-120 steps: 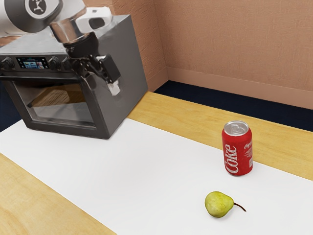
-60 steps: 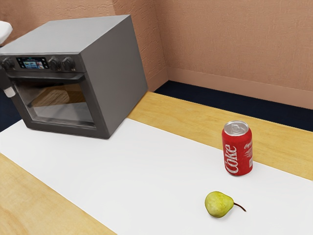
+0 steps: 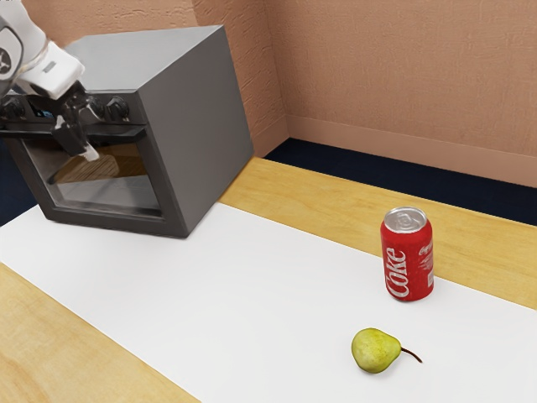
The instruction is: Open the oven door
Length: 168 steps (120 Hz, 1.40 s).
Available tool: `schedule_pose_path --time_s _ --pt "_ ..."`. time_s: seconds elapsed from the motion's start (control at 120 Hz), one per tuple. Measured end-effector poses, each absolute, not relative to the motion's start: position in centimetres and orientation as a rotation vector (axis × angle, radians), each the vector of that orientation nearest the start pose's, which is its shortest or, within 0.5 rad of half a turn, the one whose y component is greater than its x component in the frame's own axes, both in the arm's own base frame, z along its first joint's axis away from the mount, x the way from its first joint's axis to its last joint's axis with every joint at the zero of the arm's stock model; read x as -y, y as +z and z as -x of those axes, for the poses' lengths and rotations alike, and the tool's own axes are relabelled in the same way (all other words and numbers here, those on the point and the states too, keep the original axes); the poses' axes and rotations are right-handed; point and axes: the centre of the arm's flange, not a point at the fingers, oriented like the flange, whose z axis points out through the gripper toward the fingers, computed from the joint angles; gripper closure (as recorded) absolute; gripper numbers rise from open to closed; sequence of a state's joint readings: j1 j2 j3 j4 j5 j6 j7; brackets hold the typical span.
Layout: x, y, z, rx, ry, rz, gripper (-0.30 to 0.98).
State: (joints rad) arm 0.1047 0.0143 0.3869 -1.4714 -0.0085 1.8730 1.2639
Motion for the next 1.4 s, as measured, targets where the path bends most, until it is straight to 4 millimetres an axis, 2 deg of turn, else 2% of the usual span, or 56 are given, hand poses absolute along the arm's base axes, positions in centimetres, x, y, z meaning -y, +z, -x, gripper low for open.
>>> schedule_pose_path --time_s 0.242,0.35,0.392,0.5,0.583,0.617,0.742,0.9,0.992,1.158,1.217,1.35,1.4 --pt "-26.5 69.9 -50.2 -1.187 -0.340 2.528 0.00" --pt "-27.5 68.8 -48.8 -1.228 -0.322 2.525 0.00" --pt "-28.6 68.5 -47.6 -1.222 -0.323 2.529 0.00" --pt "-33.1 68.2 -44.5 -1.154 -0.320 2.541 0.00" --pt "-35.2 68.4 -43.5 -1.129 -0.332 2.532 0.00" --pt "-35.9 68.6 -43.9 -1.123 -0.336 2.524 0.00" --pt "-37.8 68.3 -47.7 -1.134 -0.347 2.513 0.00" --pt "-36.9 66.4 -51.9 -1.253 -0.317 2.476 0.00" --pt "-37.0 65.4 -52.3 -1.292 -0.308 2.468 0.00" --pt "-37.2 64.8 -52.5 -1.329 -0.307 2.437 -0.11" --pt "-37.2 64.7 -52.7 -1.340 -0.306 2.427 -0.01" --pt "-37.3 63.7 -53.0 -1.369 -0.297 2.421 -0.01" --pt "-37.4 62.6 -52.7 -1.380 -0.289 2.436 -0.05"
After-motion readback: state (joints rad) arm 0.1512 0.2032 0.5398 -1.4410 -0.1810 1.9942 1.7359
